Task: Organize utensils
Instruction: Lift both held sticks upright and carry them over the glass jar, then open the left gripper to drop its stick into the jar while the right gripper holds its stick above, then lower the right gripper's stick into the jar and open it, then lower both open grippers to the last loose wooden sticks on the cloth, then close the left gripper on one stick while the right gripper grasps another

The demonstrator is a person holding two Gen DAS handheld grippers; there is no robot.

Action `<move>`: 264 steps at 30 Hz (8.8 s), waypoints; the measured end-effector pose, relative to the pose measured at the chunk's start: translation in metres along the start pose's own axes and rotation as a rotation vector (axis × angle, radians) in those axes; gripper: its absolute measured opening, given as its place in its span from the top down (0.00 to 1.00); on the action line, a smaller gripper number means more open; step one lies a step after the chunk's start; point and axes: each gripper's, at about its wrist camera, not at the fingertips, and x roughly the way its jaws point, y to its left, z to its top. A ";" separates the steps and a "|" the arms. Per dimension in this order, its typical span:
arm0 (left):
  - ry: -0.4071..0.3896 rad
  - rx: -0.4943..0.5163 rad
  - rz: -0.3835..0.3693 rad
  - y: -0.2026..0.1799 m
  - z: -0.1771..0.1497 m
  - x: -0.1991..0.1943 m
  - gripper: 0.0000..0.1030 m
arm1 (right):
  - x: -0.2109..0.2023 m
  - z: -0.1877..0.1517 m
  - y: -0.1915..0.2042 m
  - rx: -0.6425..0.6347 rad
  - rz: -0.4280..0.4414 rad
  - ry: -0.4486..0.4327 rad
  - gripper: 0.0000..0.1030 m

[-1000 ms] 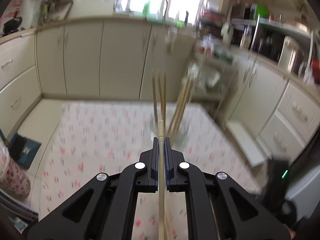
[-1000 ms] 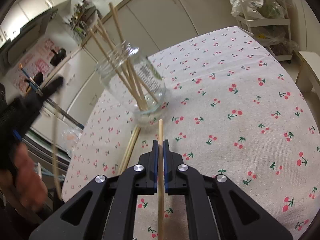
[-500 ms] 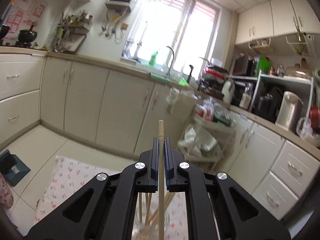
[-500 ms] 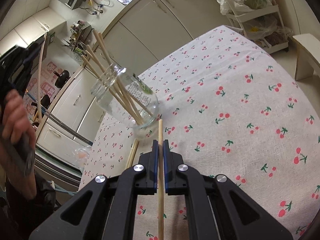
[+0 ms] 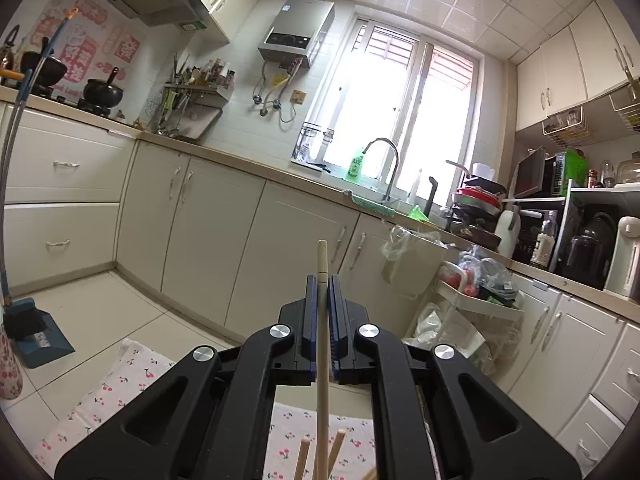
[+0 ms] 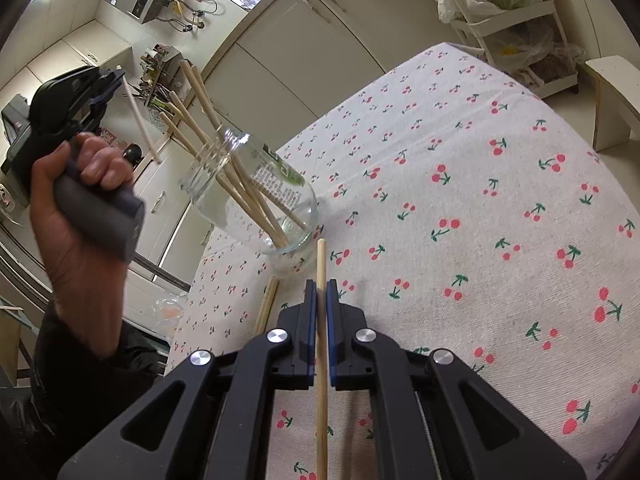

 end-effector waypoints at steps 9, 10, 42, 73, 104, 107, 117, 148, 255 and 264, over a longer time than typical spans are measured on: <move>-0.018 0.075 0.011 -0.007 -0.028 0.002 0.95 | 0.001 0.000 -0.001 0.008 0.001 0.003 0.95; -0.015 0.082 0.012 -0.006 -0.032 0.001 0.95 | 0.001 0.000 -0.001 0.009 0.000 0.003 0.95; 0.216 0.228 0.018 0.025 -0.070 -0.064 0.53 | -0.006 0.001 -0.002 0.025 0.024 -0.023 0.95; 0.345 -0.046 0.187 0.148 -0.119 -0.093 0.43 | 0.023 0.139 0.170 -0.344 -0.060 -0.757 0.95; 0.368 -0.099 0.188 0.154 -0.124 -0.087 0.39 | 0.034 0.083 0.135 -0.443 -0.142 -0.603 0.94; 0.372 -0.099 0.187 0.155 -0.125 -0.086 0.39 | 0.033 0.082 0.129 -0.423 -0.138 -0.591 0.94; 0.379 -0.108 0.186 0.155 -0.126 -0.084 0.38 | 0.031 0.080 0.141 -0.455 -0.127 -0.576 0.94; 0.576 0.016 0.184 0.121 -0.126 -0.131 0.31 | 0.068 -0.044 0.111 -0.480 -0.348 0.131 0.68; 1.010 0.284 0.032 0.069 -0.180 -0.054 0.94 | 0.061 -0.018 0.082 -0.580 -0.366 0.303 0.80; 1.016 0.313 0.023 0.070 -0.177 -0.055 0.95 | 0.063 -0.020 0.087 -0.606 -0.373 0.352 0.92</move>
